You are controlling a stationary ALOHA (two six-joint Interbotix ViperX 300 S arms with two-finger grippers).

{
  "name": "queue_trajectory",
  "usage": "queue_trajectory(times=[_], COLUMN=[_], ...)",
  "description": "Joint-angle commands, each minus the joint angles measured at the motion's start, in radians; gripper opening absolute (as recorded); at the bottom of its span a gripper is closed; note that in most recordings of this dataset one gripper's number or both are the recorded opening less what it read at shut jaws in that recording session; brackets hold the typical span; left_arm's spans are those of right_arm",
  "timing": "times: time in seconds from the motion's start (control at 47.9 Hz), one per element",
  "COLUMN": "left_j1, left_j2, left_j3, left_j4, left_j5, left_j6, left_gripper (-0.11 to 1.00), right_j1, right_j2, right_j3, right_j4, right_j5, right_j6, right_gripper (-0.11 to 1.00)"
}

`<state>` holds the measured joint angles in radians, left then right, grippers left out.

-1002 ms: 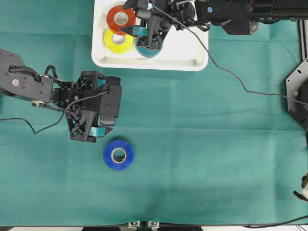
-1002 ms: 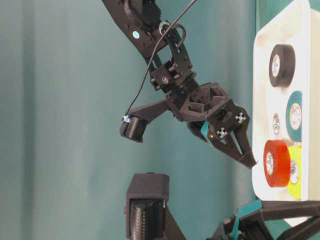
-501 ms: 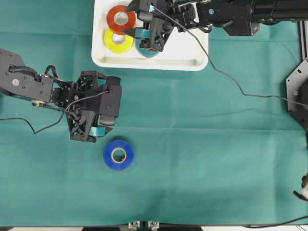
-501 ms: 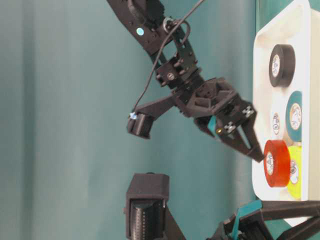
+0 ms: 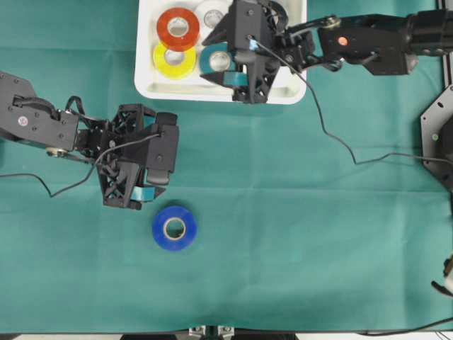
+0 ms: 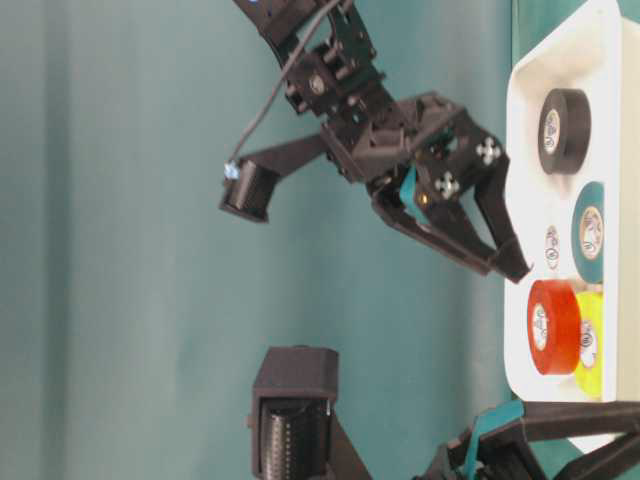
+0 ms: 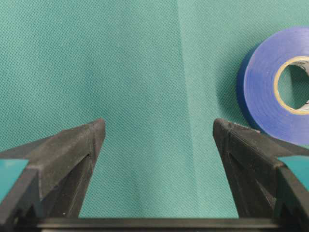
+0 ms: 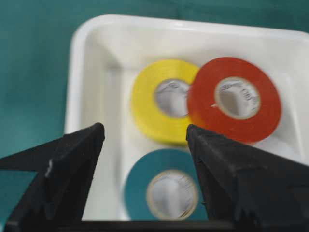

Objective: Put the tape alternately from left to right into the white case.
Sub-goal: 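Withdraw right gripper from the tray to the right side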

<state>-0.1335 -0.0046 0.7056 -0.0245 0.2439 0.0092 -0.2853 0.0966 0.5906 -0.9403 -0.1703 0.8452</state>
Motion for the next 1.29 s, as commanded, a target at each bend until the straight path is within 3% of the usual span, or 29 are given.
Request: queue_trajectory(times=[0.0, 0.939, 1.273], left_j1=[-0.002, -0.002, -0.002], left_j2=[-0.026, -0.025, -0.023], left_j3=[-0.014, -0.021, -0.026], left_j4=[-0.002, -0.002, -0.002], left_j5=[-0.006, -0.006, -0.006], left_j6=[0.000, -0.003, -0.003], left_gripper=[0.57, 0.57, 0.57], right_j1=[0.014, 0.184, 0.209], right_j2=[-0.054, -0.181, -0.218], right_j3=[0.014, 0.210, 0.276], right_j4=[-0.002, 0.002, 0.008], right_j5=[-0.008, -0.002, 0.000], right_j6=[0.003, 0.014, 0.023], right_gripper=[0.76, 0.76, 0.76])
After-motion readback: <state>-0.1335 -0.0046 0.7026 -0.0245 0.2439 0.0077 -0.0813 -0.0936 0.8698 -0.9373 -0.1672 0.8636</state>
